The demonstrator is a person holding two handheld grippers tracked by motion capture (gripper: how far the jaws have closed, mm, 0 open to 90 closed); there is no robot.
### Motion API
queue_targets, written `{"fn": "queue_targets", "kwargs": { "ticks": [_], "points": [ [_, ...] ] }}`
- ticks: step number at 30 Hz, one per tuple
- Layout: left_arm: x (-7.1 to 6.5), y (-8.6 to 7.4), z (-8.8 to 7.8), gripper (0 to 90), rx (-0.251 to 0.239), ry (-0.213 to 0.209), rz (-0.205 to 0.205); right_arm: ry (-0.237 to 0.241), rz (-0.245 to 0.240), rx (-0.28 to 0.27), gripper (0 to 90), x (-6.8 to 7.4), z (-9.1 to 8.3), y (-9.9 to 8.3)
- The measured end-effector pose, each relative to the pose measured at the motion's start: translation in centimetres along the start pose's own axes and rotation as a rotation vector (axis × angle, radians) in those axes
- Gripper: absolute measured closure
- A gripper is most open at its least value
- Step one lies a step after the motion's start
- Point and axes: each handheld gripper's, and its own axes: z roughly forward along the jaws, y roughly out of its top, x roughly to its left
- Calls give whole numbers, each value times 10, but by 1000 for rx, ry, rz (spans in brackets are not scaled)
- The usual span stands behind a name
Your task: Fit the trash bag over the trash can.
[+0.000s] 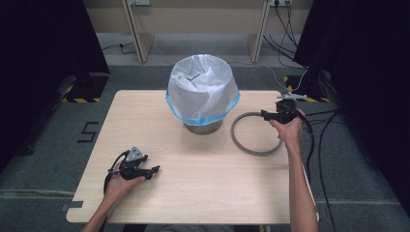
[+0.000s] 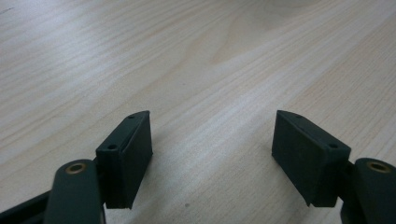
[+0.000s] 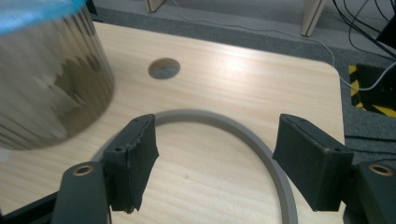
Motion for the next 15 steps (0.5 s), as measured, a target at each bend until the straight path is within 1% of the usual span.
{"fn": "queue_targets", "kwargs": {
  "ticks": [5,6,9,12,14,15],
  "points": [
    [0,0,0,279,2,1,0,-18,11,20,301,-4,7,-18],
    [0,0,0,279,2,1,0,-18,11,20,301,-4,7,-18],
    [0,0,0,280,1,1,0,-27,8,24,302,-5,11,-28],
    [0,0,0,279,1,1,0,-30,2,25,302,-4,13,-33],
    [0,0,0,279,1,1,0,-26,13,23,302,-4,16,-41],
    [0,0,0,279,1,1,0,-26,13,23,302,-4,16,-41]
  ]
}}
